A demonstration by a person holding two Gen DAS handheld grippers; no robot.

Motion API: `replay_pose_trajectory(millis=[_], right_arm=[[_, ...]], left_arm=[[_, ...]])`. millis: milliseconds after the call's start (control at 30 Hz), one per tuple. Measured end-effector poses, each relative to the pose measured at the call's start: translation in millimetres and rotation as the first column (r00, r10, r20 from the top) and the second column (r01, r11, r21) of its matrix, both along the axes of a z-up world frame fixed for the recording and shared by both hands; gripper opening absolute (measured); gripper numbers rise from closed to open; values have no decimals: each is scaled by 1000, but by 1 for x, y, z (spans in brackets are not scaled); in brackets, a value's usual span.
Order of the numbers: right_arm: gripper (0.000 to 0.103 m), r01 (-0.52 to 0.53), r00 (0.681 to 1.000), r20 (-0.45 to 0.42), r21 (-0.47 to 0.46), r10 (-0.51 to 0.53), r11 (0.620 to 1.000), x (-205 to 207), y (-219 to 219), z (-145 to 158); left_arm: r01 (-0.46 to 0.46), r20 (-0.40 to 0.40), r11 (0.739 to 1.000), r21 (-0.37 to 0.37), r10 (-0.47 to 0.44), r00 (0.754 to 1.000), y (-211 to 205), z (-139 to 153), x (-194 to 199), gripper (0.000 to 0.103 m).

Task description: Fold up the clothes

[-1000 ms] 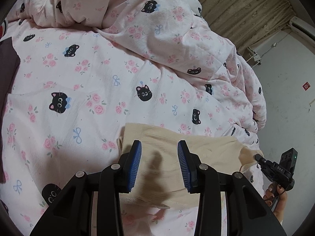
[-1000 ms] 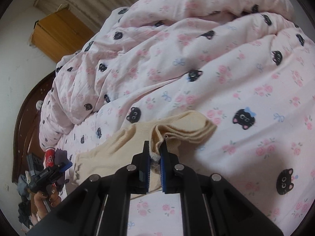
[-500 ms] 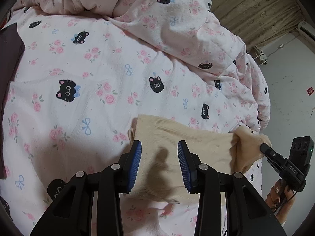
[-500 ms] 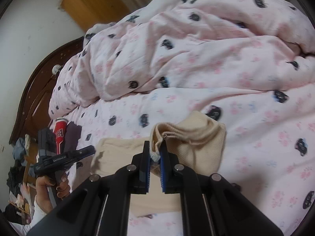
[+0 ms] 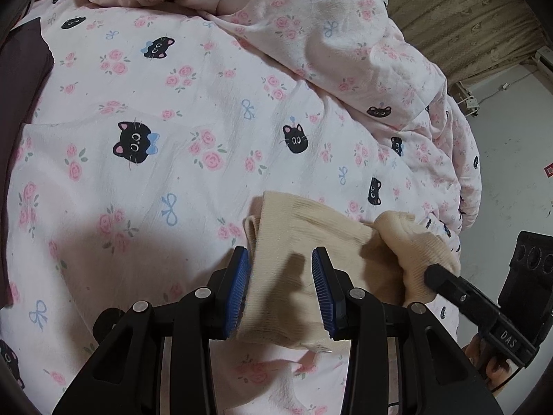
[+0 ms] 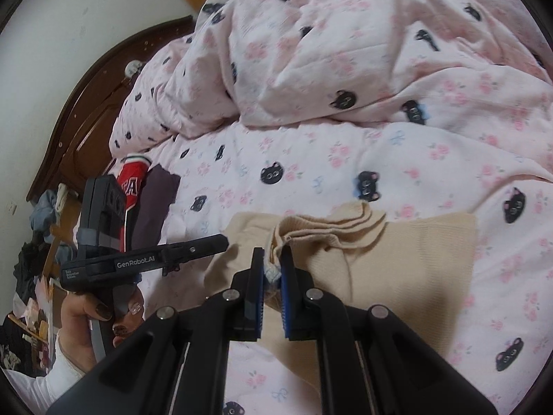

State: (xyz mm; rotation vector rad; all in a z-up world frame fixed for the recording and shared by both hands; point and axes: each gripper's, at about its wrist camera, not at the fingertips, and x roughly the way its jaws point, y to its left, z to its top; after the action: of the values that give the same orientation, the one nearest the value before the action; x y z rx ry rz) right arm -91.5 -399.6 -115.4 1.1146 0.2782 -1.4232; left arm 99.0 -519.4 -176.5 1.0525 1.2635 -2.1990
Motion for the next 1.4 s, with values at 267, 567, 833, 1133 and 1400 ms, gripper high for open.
replay_pose_trajectory(millis=[267, 567, 833, 1133, 1400], right_arm=[[8, -83, 996, -25, 90, 86, 992, 35, -17, -32], [8, -134, 985, -84, 157, 148, 979, 57, -24, -49], [32, -249, 959, -96, 164, 266, 955, 76, -19, -38], [32, -174, 974, -126, 116, 189, 978, 50, -16, -17], [32, -228, 960, -134, 139, 247, 964, 69, -26, -39]], left_arm=[[1, 3, 1000, 13, -1, 1000, -1, -1, 1, 34], [-12, -4, 1000, 22, 12, 1000, -4, 0, 4, 34], [-29, -8, 999, 33, 29, 1000, -9, -1, 6, 34], [-28, -18, 999, 28, 28, 999, -8, 1, 7, 34], [13, -64, 1000, 8, -13, 998, -2, 10, -1, 34]])
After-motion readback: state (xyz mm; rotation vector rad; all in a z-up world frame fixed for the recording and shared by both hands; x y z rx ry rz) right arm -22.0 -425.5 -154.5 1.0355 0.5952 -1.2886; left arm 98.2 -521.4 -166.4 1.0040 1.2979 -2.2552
